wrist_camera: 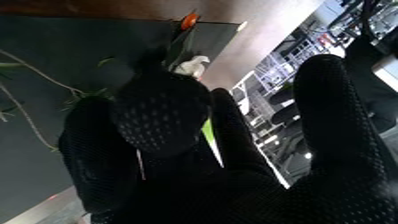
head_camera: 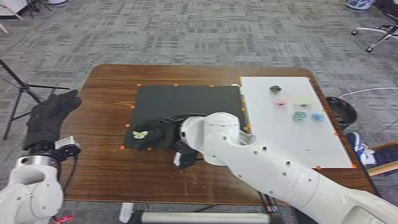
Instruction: Arrange flowers
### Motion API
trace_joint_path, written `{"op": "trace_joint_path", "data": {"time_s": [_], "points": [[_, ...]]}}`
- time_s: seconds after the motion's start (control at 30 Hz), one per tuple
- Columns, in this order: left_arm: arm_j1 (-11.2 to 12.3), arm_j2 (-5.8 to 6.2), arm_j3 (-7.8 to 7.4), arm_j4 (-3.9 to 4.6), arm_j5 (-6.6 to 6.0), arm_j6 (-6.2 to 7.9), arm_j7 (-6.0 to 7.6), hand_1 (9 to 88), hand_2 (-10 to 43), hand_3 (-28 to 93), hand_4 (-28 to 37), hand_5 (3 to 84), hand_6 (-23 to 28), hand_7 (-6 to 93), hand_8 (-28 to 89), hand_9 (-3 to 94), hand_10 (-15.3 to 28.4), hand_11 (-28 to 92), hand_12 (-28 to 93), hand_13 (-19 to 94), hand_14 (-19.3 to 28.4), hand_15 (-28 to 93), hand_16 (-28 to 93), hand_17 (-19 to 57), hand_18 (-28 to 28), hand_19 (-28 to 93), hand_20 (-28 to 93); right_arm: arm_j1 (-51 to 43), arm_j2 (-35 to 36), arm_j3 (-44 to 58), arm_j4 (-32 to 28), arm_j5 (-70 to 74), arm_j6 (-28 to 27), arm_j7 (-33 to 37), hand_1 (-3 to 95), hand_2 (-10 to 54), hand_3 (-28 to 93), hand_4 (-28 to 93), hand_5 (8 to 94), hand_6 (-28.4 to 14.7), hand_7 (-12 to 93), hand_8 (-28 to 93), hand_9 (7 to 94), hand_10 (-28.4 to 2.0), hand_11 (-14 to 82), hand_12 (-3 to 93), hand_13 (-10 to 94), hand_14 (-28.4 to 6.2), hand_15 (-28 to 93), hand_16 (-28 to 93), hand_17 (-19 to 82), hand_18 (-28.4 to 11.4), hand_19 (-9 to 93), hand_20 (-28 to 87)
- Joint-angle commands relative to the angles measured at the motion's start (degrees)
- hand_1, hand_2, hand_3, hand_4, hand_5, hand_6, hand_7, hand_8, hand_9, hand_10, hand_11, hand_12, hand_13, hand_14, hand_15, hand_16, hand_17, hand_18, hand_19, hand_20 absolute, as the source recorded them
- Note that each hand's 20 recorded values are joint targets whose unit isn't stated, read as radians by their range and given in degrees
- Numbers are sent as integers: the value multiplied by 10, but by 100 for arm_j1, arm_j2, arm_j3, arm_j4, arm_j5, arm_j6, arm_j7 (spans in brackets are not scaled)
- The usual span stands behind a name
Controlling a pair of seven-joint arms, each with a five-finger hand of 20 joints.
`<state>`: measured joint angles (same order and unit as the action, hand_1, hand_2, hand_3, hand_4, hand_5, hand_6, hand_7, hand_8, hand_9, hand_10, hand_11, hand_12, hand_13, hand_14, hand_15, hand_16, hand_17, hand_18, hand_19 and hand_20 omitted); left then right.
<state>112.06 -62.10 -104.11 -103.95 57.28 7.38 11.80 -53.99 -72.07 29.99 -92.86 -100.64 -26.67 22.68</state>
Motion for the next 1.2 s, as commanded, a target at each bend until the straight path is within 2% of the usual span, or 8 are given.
{"op": "trace_joint_path", "data": {"time_s": [0.03, 0.37, 0.57, 0.8, 0.87, 1.0, 1.07, 1.2], "points": [[36, -16, -62, 5, 32, -31, 3, 197, 221, 698, -283, 559, -17, 159, -94, 509, 147, 202, 106, 366, 175, 204, 12, 21, 130, 119, 162, 79, -105, -11, 90, -190, -19, -46, 229, 84, 538, -113, 247, -26, 28, -55, 500, -191, 52, 55, 923, -43, 598, 276, 640, -179, 932, 577], [102, -55, -135, -9, 44, -76, 58, 198, 220, 698, -283, 560, -19, 160, -93, 510, 146, 202, 106, 366, 175, 204, 11, 20, 131, 120, 163, 176, -78, -43, 139, -522, -63, -184, 225, 81, 545, -112, 252, -22, 33, -56, 496, -191, 53, 59, 921, -43, 603, 274, 640, -178, 932, 582], [192, -127, -265, 8, 40, -235, 113, 200, 220, 696, -283, 563, -23, 164, -94, 510, 146, 203, 106, 366, 175, 203, 11, 20, 131, 121, 164, 291, -26, -47, 212, -576, -45, -174, 224, 78, 547, -111, 260, -21, 33, -55, 501, -196, 55, 64, 920, -42, 606, 272, 640, -178, 932, 582], [243, -167, -312, -17, 35, -267, 126, 202, 219, 697, -283, 563, -22, 163, -95, 510, 146, 202, 106, 366, 174, 203, 12, 19, 132, 121, 164, 341, -57, -14, 327, -758, -58, -235, 224, 76, 547, -112, 268, -17, 36, -55, 502, -197, 54, 66, 920, -42, 608, 272, 641, -179, 932, 585], [231, -160, -290, -23, 38, -231, 114, 203, 219, 698, -283, 564, -24, 164, -95, 510, 146, 202, 106, 366, 174, 203, 12, 19, 132, 121, 164, 322, -81, 7, 363, -784, -47, -246, 223, 76, 549, -112, 268, -17, 37, -55, 502, -197, 54, 67, 920, -42, 609, 271, 642, -178, 932, 585], [60, -58, -53, -36, 23, 26, 38, 203, 218, 698, -283, 564, -24, 164, -96, 510, 147, 202, 105, 367, 175, 203, 12, 19, 132, 122, 164, 298, -129, 13, 399, -798, -39, -238, 224, 75, 549, -111, 271, -17, 38, -56, 503, -197, 54, 67, 920, -41, 611, 269, 643, -178, 932, 587], [40, -41, -15, -46, 24, 73, 20, 203, 218, 699, -283, 564, -24, 165, -96, 510, 147, 202, 106, 367, 175, 203, 12, 19, 133, 123, 165, 275, -176, 37, 421, -800, -72, -244, 224, 75, 548, -112, 271, -17, 39, -56, 503, -197, 54, 67, 919, -41, 611, 269, 643, -178, 932, 588], [-196, 58, 272, -40, 28, 337, -68, 203, 217, 700, -283, 564, -24, 164, -96, 509, 146, 202, 106, 367, 174, 202, 11, 18, 134, 124, 165, 272, -213, 18, 417, -788, -46, -249, 225, 75, 548, -111, 272, -17, 39, -56, 500, -195, 54, 68, 918, -41, 613, 270, 642, -178, 932, 589]]}}
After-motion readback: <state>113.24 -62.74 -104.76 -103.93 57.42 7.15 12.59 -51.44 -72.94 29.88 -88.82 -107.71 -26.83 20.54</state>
